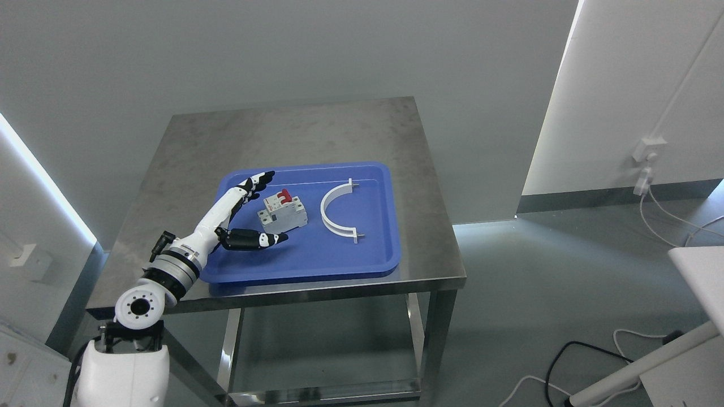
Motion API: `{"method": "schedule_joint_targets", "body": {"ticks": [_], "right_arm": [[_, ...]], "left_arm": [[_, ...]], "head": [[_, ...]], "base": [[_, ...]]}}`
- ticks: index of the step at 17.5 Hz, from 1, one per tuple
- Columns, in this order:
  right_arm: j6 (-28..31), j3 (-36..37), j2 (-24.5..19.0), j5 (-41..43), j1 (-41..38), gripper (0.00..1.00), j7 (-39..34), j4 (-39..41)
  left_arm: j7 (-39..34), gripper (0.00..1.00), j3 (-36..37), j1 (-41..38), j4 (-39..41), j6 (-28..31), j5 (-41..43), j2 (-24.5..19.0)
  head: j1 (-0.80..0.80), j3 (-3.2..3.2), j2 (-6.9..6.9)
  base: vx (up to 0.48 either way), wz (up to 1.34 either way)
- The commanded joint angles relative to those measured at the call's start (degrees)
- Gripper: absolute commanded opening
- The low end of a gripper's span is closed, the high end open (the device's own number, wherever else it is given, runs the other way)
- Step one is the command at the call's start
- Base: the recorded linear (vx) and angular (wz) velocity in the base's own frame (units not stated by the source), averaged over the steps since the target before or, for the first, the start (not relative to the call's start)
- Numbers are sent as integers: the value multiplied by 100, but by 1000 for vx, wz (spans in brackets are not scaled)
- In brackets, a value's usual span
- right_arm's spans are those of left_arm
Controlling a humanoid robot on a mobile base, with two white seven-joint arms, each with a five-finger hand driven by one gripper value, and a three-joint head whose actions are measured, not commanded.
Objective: Place circuit breaker on shelf
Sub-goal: 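Reach the left hand to the grey circuit breaker and grasp it, then lift the circuit breaker out of the blue tray with the left hand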
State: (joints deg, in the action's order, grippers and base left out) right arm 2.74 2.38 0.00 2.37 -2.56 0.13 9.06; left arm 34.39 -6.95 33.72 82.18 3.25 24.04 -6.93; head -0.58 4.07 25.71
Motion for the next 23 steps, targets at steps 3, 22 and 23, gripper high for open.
{"method": "schedule_joint_targets", "body": {"ticks": [3, 22, 23], "right_arm": [[-1, 0, 100, 0, -8, 100, 5, 0], [-1, 0, 100, 0, 1, 100, 5, 0], [-1, 0, 100, 0, -8, 100, 5, 0]], "left_arm": [[24, 82, 80, 205, -466, 175, 382, -177], [6, 9, -639, 415, -810, -510, 277, 593], [15, 9, -1067, 590, -644, -510, 15, 593]], "head": [[0, 0, 0], [0, 0, 0], [0, 0, 0]], "base": [[0, 0], [0, 0], [0, 0]]}}
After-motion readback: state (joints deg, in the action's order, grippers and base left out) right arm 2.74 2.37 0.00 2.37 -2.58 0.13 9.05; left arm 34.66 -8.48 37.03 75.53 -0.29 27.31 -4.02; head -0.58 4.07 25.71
